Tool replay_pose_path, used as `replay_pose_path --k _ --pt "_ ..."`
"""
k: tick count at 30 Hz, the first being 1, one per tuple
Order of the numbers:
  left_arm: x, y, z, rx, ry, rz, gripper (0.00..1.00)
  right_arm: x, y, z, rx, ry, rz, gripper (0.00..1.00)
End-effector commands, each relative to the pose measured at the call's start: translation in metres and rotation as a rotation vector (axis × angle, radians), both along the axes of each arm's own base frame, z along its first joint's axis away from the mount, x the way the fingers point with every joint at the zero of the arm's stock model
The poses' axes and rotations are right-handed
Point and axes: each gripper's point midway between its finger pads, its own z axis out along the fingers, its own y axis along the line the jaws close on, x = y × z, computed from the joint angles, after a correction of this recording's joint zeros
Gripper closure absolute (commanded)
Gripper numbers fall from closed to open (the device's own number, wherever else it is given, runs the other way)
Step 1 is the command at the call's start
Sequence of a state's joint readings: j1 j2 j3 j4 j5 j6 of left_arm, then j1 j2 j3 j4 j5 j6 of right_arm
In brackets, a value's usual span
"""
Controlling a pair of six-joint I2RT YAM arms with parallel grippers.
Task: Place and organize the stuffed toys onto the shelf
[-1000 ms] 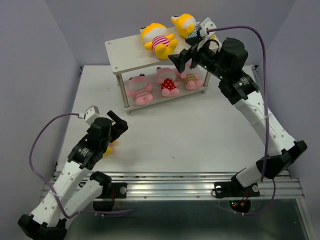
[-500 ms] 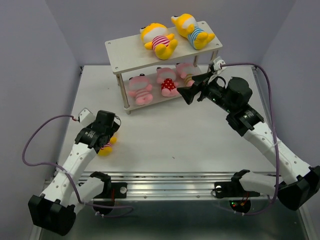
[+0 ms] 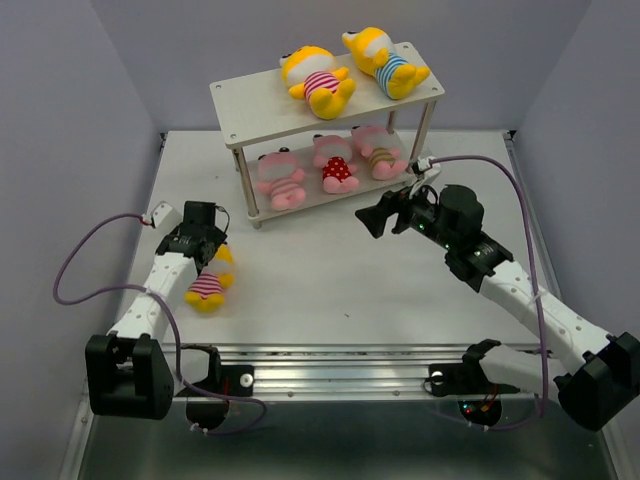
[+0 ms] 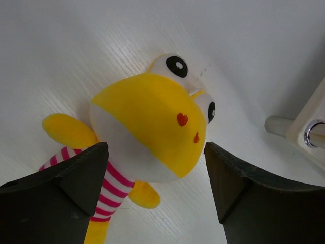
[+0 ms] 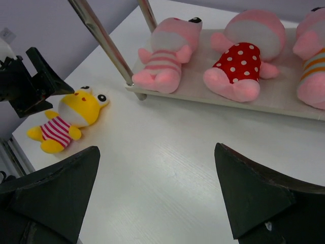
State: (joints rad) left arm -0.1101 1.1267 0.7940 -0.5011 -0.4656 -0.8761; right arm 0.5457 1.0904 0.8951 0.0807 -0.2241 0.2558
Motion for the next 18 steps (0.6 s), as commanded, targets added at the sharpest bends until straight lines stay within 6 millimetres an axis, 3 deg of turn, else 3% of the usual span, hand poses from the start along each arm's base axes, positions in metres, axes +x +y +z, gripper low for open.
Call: replay_pose_path --k 1,4,8,9,11,12,13,14,18 --pt "0.008 0.002 -0.013 0.009 0.020 -0.013 0.15 -0.009 -0.008 0.021 0.059 -0.050 -0.034 0.00" --pt "0.003 0.003 -0.024 0.005 0.049 0.004 0.18 -0.011 -0.018 0.015 0.047 -0.043 -0.076 0.00" --pt "0.001 -0.004 -0.039 -0.026 0.054 -0.028 0.33 -0.013 -0.022 0.006 0.035 -0.015 -0.087 0.00" --pt "-0.002 -0.006 -0.045 -0.036 0.069 -0.035 0.46 -0.014 -0.021 0.003 0.029 -0.009 -0.082 0.00" --pt "-0.002 -0.008 -0.049 -0.041 0.078 -0.045 0.61 -0.016 -0.021 -0.003 0.020 0.011 -0.076 0.00" --pt "-0.004 -0.009 -0.052 -0.046 0.085 -0.053 0.84 -0.016 -0.021 -0.006 0.016 0.017 -0.074 0.00" --pt "-0.001 -0.011 -0.052 -0.048 0.076 -0.065 0.95 -0.018 -0.020 -0.009 0.013 0.029 -0.069 0.00" --pt "-0.003 -0.013 -0.054 -0.061 0.076 -0.076 1.00 -0.019 -0.020 -0.010 0.015 0.032 -0.065 0.00" --pt "-0.001 -0.024 -0.047 -0.105 0.004 -0.122 1.00 -0.032 -0.013 -0.019 0.031 0.056 0.004 0.00"
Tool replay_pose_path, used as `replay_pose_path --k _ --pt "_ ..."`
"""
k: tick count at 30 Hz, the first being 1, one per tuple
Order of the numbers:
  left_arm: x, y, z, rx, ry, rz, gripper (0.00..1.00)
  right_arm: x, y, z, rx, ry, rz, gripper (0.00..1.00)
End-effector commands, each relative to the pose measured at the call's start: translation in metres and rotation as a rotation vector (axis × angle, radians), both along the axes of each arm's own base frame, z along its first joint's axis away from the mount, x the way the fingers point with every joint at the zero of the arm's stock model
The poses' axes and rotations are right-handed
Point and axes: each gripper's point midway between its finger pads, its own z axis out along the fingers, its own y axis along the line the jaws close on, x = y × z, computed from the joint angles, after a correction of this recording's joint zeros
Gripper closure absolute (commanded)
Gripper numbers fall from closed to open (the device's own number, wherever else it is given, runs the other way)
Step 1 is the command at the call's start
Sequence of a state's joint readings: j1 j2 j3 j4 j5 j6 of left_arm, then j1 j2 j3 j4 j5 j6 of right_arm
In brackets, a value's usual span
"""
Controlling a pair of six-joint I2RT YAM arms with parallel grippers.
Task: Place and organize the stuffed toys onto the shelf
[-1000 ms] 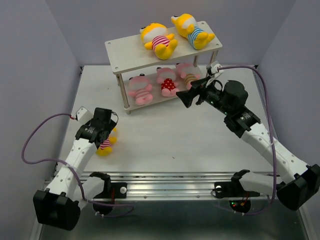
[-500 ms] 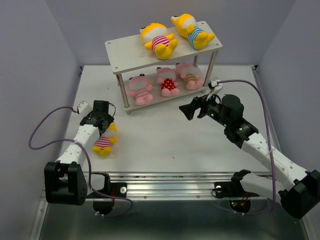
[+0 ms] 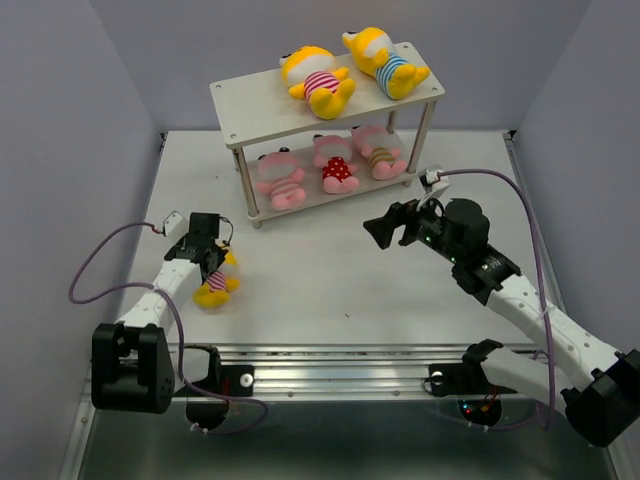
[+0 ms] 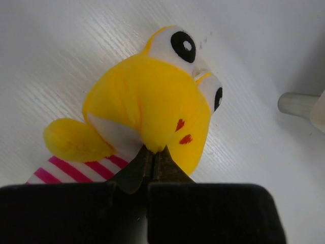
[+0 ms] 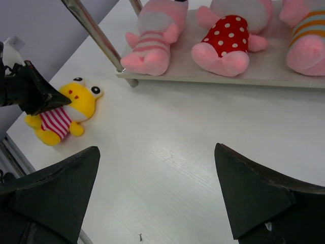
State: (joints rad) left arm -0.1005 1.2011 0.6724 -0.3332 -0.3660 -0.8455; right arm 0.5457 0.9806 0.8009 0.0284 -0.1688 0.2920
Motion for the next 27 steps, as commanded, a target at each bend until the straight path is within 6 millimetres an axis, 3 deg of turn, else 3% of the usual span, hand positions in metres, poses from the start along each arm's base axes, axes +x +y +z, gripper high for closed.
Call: replay_pose_path --k 1,3,5,8,9,15,20,21,23,24,27 --pt "-0.004 -0.012 0.004 -0.057 -0.060 -0.059 1.00 -0.016 0.008 -0.003 0.033 0.010 0.073 0.00" --pt "-0.007 -0.018 0.010 -0.084 -0.094 -0.072 1.00 -0.019 0.010 -0.012 0.029 0.029 0.087 0.00" --pt "-0.009 -0.024 0.028 -0.108 -0.164 -0.086 1.00 -0.020 0.009 -0.016 0.027 0.042 0.083 0.00" --pt "-0.013 -0.037 0.057 -0.170 -0.270 -0.124 1.00 -0.020 0.005 -0.022 0.022 0.051 0.064 0.00" --pt "-0.013 -0.038 0.076 -0.188 -0.335 -0.129 1.00 -0.020 0.005 -0.023 0.021 0.051 0.061 0.00" --pt "-0.023 -0.048 0.132 -0.256 -0.473 -0.153 1.00 -0.018 -0.002 -0.026 0.019 0.052 0.023 0.00" --pt "-0.020 -0.057 0.211 -0.304 -0.646 -0.199 1.00 -0.016 -0.009 -0.029 0.014 0.059 -0.026 0.00" --pt "-0.020 -0.062 0.238 -0.320 -0.702 -0.227 1.00 -0.015 -0.011 -0.030 0.013 0.061 -0.037 0.00" --pt "-0.019 -0.067 0.268 -0.335 -0.768 -0.254 1.00 -0.011 -0.018 -0.028 0.024 0.063 -0.091 0.00" --pt "-0.018 -0.069 0.294 -0.342 -0.818 -0.268 1.00 -0.010 -0.021 -0.028 0.025 0.066 -0.113 0.00" --pt "-0.015 -0.074 0.341 -0.358 -0.907 -0.288 1.00 -0.002 -0.034 -0.028 0.034 0.073 -0.204 0.00"
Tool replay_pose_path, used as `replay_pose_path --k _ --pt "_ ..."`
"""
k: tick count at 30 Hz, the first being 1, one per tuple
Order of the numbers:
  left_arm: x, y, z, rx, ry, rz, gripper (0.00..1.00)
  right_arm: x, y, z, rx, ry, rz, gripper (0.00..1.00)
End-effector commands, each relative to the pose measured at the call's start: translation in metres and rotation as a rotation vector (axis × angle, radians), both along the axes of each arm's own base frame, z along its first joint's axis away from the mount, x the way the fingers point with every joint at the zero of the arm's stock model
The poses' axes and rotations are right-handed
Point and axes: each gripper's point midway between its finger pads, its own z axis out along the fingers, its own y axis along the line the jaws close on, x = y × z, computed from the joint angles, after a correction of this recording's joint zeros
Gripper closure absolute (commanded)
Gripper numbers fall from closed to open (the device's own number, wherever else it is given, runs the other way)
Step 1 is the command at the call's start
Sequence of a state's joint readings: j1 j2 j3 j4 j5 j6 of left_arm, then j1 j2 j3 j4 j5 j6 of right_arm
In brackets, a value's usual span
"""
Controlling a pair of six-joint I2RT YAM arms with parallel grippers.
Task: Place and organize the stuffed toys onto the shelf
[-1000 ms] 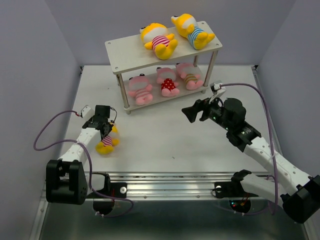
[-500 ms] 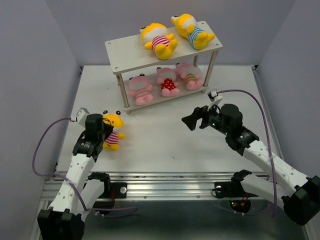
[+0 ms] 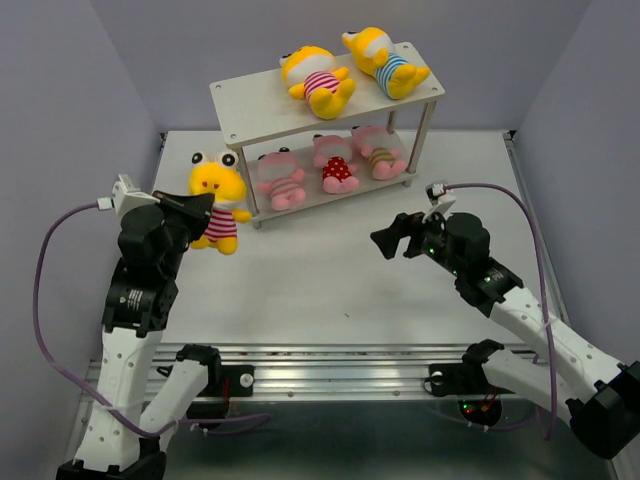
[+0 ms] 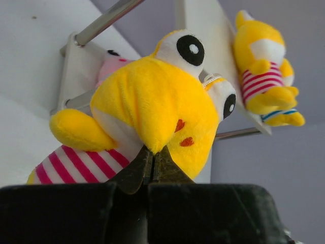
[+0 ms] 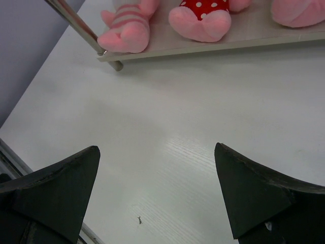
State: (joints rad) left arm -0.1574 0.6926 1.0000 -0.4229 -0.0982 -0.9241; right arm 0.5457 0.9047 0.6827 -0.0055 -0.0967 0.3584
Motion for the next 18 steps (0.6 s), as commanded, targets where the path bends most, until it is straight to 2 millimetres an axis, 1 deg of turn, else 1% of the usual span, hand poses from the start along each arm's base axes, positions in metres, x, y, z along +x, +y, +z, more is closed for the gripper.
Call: replay_pose_path --k 1,2,3,4,5,6,7,8,9,10,11,12,13,14,15,16,17,18 --pt "0.004 -0.012 0.090 -0.058 -0.212 -0.044 1.00 0.012 -0.019 0.013 0.032 -0.026 -0.151 0.00" --pt "0.005 -0.014 0.101 -0.066 -0.235 -0.047 1.00 0.013 -0.020 0.013 0.035 -0.026 -0.163 0.00" --pt "0.004 -0.014 0.120 -0.089 -0.273 -0.040 1.00 0.013 -0.022 0.015 0.042 -0.028 -0.175 0.00" --pt "0.012 -0.015 0.127 -0.097 -0.284 -0.035 1.00 0.015 -0.024 0.016 0.046 -0.026 -0.195 0.00" --pt "0.015 -0.016 0.134 -0.105 -0.294 -0.030 1.00 0.016 -0.025 0.017 0.052 -0.026 -0.205 0.00" --pt "0.014 -0.018 0.149 -0.127 -0.320 -0.026 1.00 0.017 -0.026 0.016 0.051 -0.020 -0.213 0.00" --pt "0.022 -0.022 0.156 -0.141 -0.335 -0.033 1.00 0.016 -0.029 0.010 0.038 0.001 -0.227 0.00" --pt "0.026 -0.023 0.162 -0.150 -0.351 -0.019 1.00 0.016 -0.030 0.011 0.041 0.003 -0.236 0.00" --pt "0.026 -0.023 0.175 -0.166 -0.380 -0.004 1.00 0.016 -0.032 0.011 0.043 0.004 -0.244 0.00" --pt "0.034 -0.034 0.176 -0.181 -0.372 -0.009 1.00 0.017 -0.034 0.011 0.047 0.007 -0.264 0.00" --pt "0.038 -0.035 0.180 -0.187 -0.373 0.013 1.00 0.018 -0.035 0.011 0.047 0.006 -0.268 0.00" --pt "0.045 -0.031 0.182 -0.193 -0.370 0.059 1.00 0.018 -0.035 0.013 0.048 0.003 -0.270 0.00" --pt "0.052 -0.039 0.188 -0.208 -0.368 0.054 1.00 0.018 -0.037 0.014 0.052 0.002 -0.276 0.00" --pt "0.057 -0.041 0.190 -0.224 -0.365 0.063 1.00 0.018 -0.037 0.015 0.059 0.004 -0.281 0.00" --pt "0.066 -0.039 0.194 -0.261 -0.364 0.106 1.00 0.018 -0.038 0.015 0.063 0.005 -0.290 0.00" --pt "0.069 -0.042 0.196 -0.284 -0.364 0.120 1.00 0.018 -0.039 0.015 0.063 0.007 -0.292 0.00" --pt "0.072 -0.040 0.197 -0.306 -0.364 0.151 1.00 0.017 -0.039 0.016 0.067 0.007 -0.292 0.00" --pt "0.074 -0.033 0.204 -0.359 -0.379 0.208 1.00 0.017 -0.039 0.017 0.069 0.006 -0.294 0.00"
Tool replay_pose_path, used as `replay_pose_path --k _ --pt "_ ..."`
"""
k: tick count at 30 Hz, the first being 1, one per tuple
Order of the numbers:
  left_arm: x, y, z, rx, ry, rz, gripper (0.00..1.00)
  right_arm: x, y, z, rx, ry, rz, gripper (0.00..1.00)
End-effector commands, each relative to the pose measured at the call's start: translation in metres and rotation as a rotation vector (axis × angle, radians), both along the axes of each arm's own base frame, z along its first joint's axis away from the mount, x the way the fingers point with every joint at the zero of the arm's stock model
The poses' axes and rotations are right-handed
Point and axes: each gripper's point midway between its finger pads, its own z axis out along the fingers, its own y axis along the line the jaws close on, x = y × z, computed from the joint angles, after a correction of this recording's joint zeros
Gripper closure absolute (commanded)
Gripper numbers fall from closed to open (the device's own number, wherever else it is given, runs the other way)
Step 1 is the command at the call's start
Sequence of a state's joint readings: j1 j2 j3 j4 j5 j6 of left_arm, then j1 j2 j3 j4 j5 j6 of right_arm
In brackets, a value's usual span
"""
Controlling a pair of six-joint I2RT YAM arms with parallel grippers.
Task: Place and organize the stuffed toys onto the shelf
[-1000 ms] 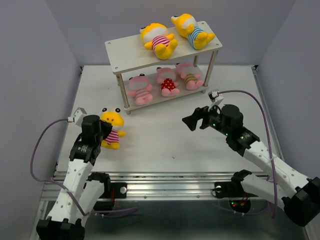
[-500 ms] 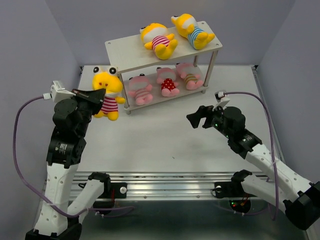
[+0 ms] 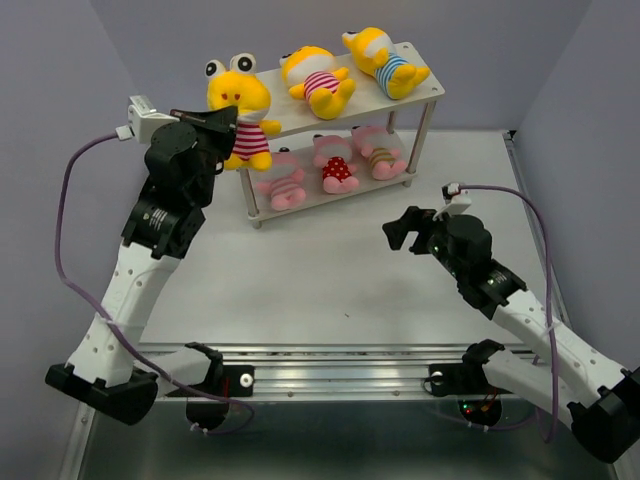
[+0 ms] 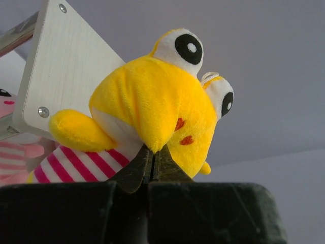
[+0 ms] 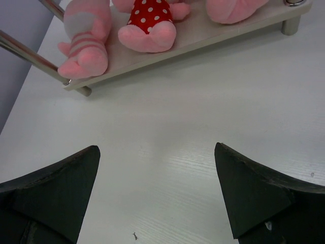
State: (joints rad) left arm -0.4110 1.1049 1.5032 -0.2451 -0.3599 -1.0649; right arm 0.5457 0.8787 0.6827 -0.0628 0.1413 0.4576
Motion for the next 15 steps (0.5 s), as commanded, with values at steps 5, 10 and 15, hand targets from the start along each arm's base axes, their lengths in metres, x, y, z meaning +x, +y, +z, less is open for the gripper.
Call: replay_pose_path --k 5,10,15 --pt "0.029 0.030 0.043 -0.281 -0.067 0.287 1.00 -0.001 -0.008 0.026 0.060 -0.050 -0.057 0.00" --pt "0.055 0.009 0.044 -0.351 -0.030 0.277 1.00 0.000 -0.013 0.025 0.060 -0.048 -0.086 0.00" --pt "0.071 0.000 0.036 -0.388 0.027 0.299 1.00 0.002 -0.018 0.022 0.043 -0.033 -0.116 0.00"
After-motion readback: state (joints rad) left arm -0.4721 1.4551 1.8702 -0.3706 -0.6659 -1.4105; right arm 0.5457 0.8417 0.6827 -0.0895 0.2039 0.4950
